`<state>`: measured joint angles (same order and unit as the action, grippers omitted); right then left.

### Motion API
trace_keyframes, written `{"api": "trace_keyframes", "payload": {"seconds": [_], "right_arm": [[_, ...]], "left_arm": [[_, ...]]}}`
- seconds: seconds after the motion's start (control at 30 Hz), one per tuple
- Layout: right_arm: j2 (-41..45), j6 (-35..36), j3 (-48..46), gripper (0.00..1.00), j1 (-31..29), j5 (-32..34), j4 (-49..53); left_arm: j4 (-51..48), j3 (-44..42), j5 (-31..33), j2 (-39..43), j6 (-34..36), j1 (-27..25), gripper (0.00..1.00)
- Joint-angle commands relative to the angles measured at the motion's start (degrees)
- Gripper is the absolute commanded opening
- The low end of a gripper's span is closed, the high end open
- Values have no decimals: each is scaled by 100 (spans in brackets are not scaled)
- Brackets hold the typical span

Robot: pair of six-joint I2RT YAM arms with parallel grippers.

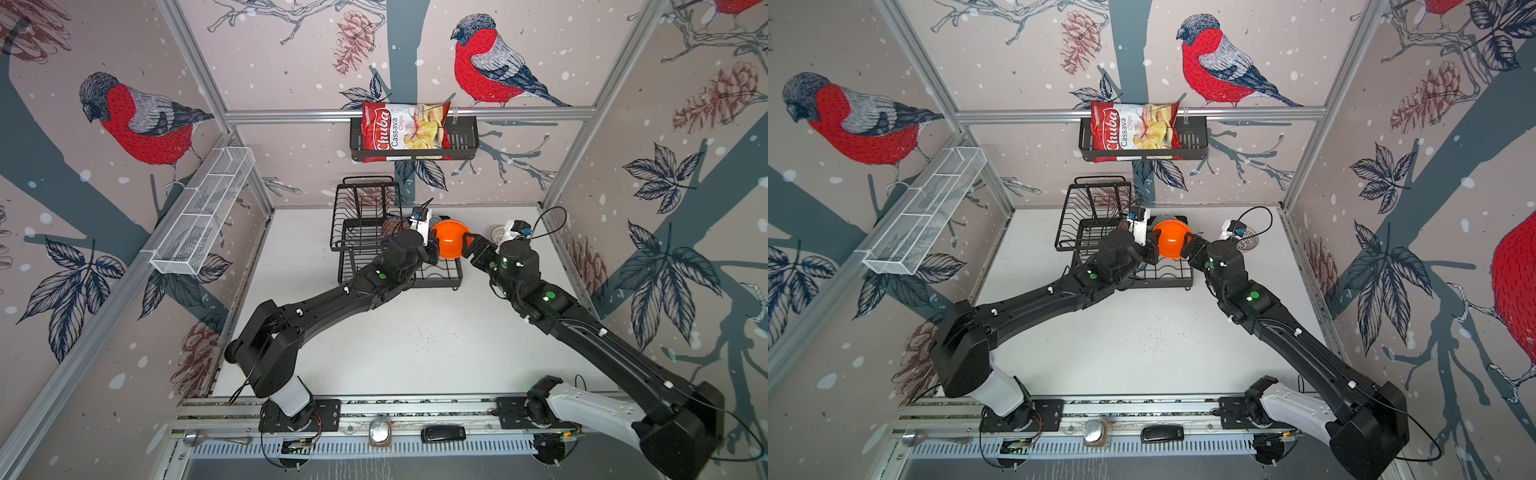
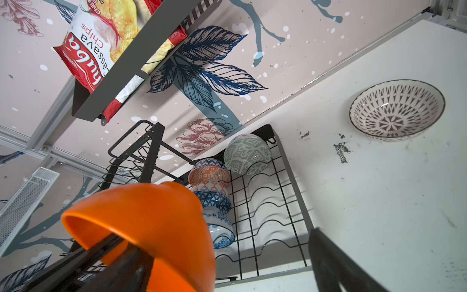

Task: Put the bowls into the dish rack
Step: 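Raise the orange bowl above the rack with both grippers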

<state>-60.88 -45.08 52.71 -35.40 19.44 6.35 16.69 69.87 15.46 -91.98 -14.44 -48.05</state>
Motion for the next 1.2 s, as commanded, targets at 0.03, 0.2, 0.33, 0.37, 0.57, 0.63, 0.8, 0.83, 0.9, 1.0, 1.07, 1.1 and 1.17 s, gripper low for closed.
{"api": "trace_keyframes", "payload": {"seconds": [0.03, 0.2, 0.33, 0.37, 0.57, 0.63, 0.8, 0.83, 0.9, 1.0, 1.07, 1.1, 1.17], "right_arm": [[-11, -524, 371, 100, 67, 210, 300], [60, -1265, 436, 100, 76, 31, 74], [153, -1846, 318, 100, 51, -215, -554], [135, -1925, 357, 100, 31, -273, -652], [-83, -2198, 768, 100, -213, -606, -1128], [-207, -2366, 865, 99, -312, -718, -1377], [-615, -2733, 1139, 97, -619, -851, -1837], [-723, -2805, 1203, 97, -669, -889, -1946], [-924, -2961, 1322, 97, -731, -1009, -2130], [-1284, -3287, 1441, 95, -792, -1229, -2489], [-1493, -3493, 1510, 92, -806, -1320, -2706], [-1599, -3594, 1527, 91, -814, -1374, -2825], [-1785, -3794, 1596, 88, -810, -1432, -3006]], "left_arm": [[559, -86, 670, 218, 124, 25, 0], [655, -72, 1683, 303, 124, 24, 0], [792, -104, 2237, 378, 139, 31, 0], [863, -125, 2352, 396, 165, 24, 0], [1242, -302, 2753, 393, 349, 28, 0], [1367, -365, 2794, 392, 416, 24, 0], [1484, -439, 2857, 383, 503, 20, 0], [1472, -438, 2840, 383, 503, 14, 0], [1472, -438, 2826, 384, 510, 9, 0], [1487, -441, 2815, 392, 521, -11, 0], [1527, -461, 2800, 416, 539, -12, 0], [1546, -481, 2795, 439, 538, -25, 0], [1637, -536, 2794, 469, 571, -46, 0]]}}
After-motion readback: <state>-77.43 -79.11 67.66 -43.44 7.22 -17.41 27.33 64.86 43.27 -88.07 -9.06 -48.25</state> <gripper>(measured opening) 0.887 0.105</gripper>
